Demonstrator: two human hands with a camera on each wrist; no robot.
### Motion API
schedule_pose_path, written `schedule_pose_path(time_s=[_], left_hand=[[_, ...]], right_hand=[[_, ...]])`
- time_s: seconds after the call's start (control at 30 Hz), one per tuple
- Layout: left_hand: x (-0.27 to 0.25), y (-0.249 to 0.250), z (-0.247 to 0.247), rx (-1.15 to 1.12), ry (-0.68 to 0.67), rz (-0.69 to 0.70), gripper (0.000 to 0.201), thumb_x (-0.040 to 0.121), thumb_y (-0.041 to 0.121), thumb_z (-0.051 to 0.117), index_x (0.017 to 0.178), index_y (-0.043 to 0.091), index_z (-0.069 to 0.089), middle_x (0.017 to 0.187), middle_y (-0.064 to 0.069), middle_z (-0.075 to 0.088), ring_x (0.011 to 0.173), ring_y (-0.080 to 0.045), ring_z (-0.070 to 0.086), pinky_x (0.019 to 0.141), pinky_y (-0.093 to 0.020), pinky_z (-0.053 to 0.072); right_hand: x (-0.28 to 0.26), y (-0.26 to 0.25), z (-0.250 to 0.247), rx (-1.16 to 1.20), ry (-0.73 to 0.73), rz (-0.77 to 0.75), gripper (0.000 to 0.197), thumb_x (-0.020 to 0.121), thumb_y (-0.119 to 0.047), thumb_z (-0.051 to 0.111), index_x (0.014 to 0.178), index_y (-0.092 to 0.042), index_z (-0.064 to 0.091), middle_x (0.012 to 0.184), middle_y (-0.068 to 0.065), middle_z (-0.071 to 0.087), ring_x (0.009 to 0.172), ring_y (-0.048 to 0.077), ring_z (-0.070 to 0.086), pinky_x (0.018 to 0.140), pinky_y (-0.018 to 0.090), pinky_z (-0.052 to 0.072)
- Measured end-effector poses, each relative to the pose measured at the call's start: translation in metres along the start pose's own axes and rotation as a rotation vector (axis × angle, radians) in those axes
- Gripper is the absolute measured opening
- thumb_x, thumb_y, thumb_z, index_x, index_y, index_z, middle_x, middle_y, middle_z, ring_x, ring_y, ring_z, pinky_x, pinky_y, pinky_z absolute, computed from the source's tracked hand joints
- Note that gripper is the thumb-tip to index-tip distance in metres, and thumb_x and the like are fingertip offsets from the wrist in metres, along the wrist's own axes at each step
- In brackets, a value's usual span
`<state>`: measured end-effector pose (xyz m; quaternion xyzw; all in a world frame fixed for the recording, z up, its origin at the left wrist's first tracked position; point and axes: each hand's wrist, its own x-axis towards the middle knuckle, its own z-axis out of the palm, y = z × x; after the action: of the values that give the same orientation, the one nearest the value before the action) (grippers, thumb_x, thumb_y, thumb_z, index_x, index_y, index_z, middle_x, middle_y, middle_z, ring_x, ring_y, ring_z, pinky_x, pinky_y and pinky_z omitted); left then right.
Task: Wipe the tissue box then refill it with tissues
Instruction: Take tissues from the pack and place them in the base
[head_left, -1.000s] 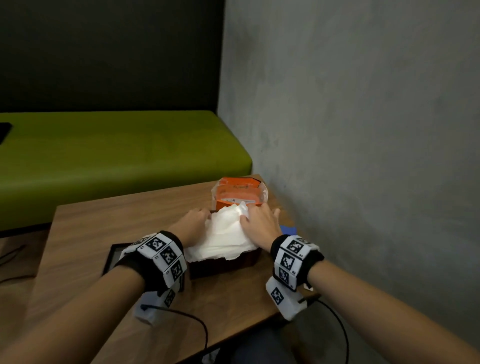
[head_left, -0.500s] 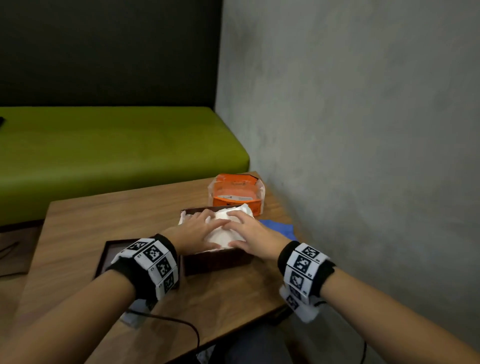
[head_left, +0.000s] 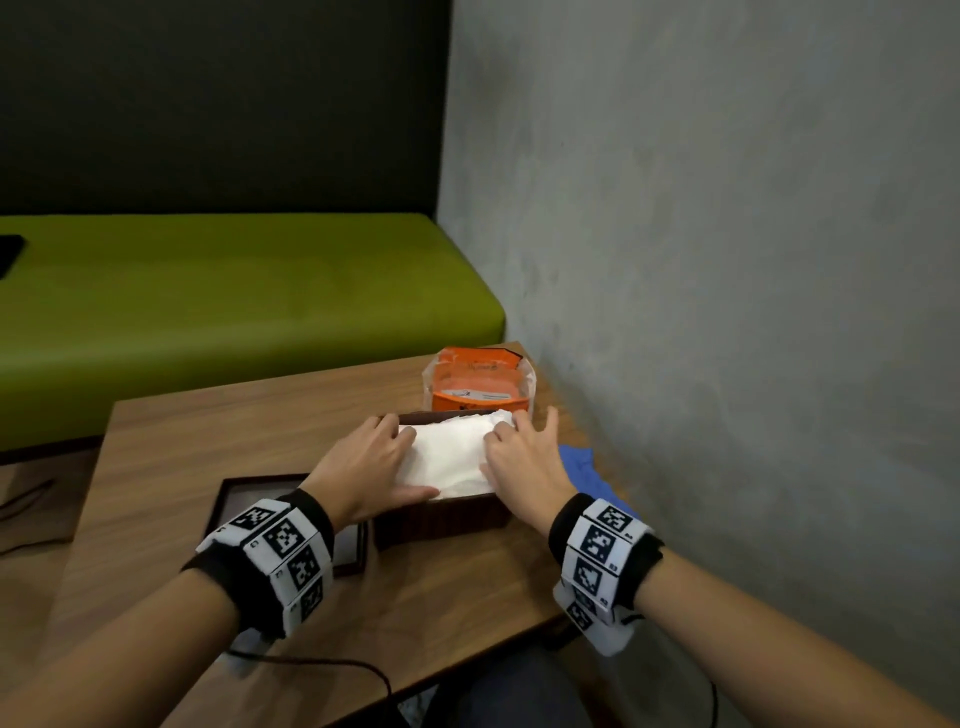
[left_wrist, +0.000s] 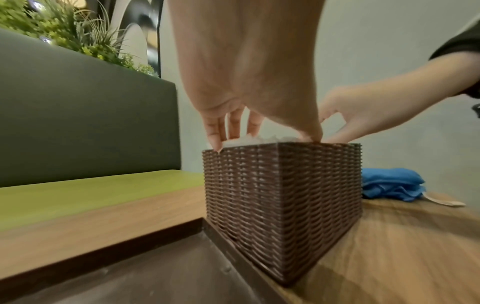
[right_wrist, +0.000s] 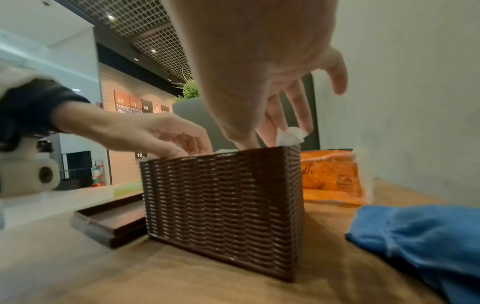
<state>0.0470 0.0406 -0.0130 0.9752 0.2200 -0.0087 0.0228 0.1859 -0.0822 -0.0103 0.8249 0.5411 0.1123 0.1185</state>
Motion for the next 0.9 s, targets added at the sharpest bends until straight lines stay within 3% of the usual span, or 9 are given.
schedule_pose_path(time_s=[0.1,0.23,0.33,0.43,0.5,0.6,0.73,0.83,0.9], left_hand=[[-0.001,0.006,-0.005,-0.016,-0.031,-0.005,0.068,0.080,0.063,0.047,0.123,0.010,0.043,0.121,-0.010,0.051,0.108,-0.026,0.052,0.085,-0.035,0.046],[0.000,0.009,-0.009,-0.014,-0.077,-0.027,0.062,0.082,0.057,0.051,0.121,0.010,0.044,0.125,-0.011,0.053,0.109,-0.028,0.055,0.084,-0.035,0.046],[0.003,0.014,-0.013,-0.084,-0.080,-0.033,0.062,0.079,0.050,0.059,0.122,0.008,0.044,0.130,-0.011,0.047,0.112,-0.029,0.053,0.088,-0.038,0.046],[0.009,0.025,-0.013,-0.160,-0.059,-0.003,0.062,0.077,0.041,0.065,0.123,0.007,0.041,0.138,-0.011,0.036,0.117,-0.030,0.050,0.093,-0.039,0.043],[0.013,0.031,-0.011,-0.159,-0.077,0.001,0.060,0.080,0.038,0.063,0.126,0.007,0.040,0.138,-0.012,0.036,0.121,-0.029,0.047,0.099,-0.039,0.038],[0.017,0.030,-0.006,-0.160,-0.144,-0.035,0.066,0.083,0.041,0.059,0.133,0.007,0.034,0.136,-0.014,0.039,0.126,-0.028,0.042,0.107,-0.038,0.031],[0.017,0.026,0.001,-0.198,-0.220,-0.055,0.072,0.085,0.044,0.055,0.139,0.006,0.028,0.143,-0.015,0.033,0.134,-0.027,0.031,0.113,-0.040,0.022],[0.016,0.025,0.001,-0.239,-0.196,-0.066,0.071,0.084,0.048,0.055,0.137,0.007,0.031,0.142,-0.013,0.034,0.133,-0.026,0.032,0.113,-0.040,0.023],[0.013,0.024,-0.001,-0.126,-0.013,-0.033,0.067,0.079,0.054,0.058,0.126,0.008,0.046,0.128,-0.013,0.047,0.118,-0.028,0.046,0.099,-0.042,0.039]], right_hand=[[-0.003,0.004,0.004,-0.013,-0.111,-0.078,0.024,0.088,-0.019,0.054,0.109,-0.008,0.057,0.112,0.008,0.063,0.124,0.036,0.039,0.102,0.076,0.009],[0.003,0.011,0.000,0.194,-0.290,-0.082,0.026,0.095,-0.020,0.045,0.116,-0.006,0.049,0.132,0.011,0.051,0.141,0.034,0.015,0.101,0.076,-0.001],[0.006,0.021,-0.011,0.371,-0.081,-0.109,0.027,0.085,-0.004,0.051,0.111,-0.008,0.057,0.124,0.011,0.057,0.130,0.031,0.036,0.107,0.063,0.019],[0.006,0.013,-0.015,0.469,0.066,-0.195,0.035,0.083,0.006,0.052,0.118,0.000,0.052,0.119,0.019,0.057,0.109,0.035,0.054,0.089,0.044,0.046],[0.001,0.001,-0.010,0.373,-0.033,-0.186,0.034,0.089,0.000,0.049,0.123,0.003,0.043,0.119,0.022,0.053,0.107,0.037,0.053,0.085,0.042,0.047],[-0.002,-0.009,-0.002,0.174,-0.249,-0.178,0.045,0.094,-0.003,0.043,0.132,0.012,0.025,0.133,0.031,0.037,0.125,0.045,0.035,0.107,0.045,0.032],[0.011,-0.005,-0.006,0.411,-0.577,-0.102,0.064,0.096,-0.005,0.038,0.144,-0.002,-0.004,0.152,0.030,-0.002,0.141,0.041,0.007,0.115,0.048,0.022],[0.022,0.001,-0.011,0.525,-0.585,-0.067,0.069,0.089,-0.006,0.049,0.144,-0.005,0.006,0.152,0.022,0.010,0.139,0.037,0.019,0.112,0.045,0.030],[0.022,0.005,-0.020,0.598,-0.375,-0.057,0.060,0.083,-0.002,0.054,0.137,-0.001,0.027,0.143,0.020,0.029,0.131,0.034,0.032,0.107,0.041,0.036]])
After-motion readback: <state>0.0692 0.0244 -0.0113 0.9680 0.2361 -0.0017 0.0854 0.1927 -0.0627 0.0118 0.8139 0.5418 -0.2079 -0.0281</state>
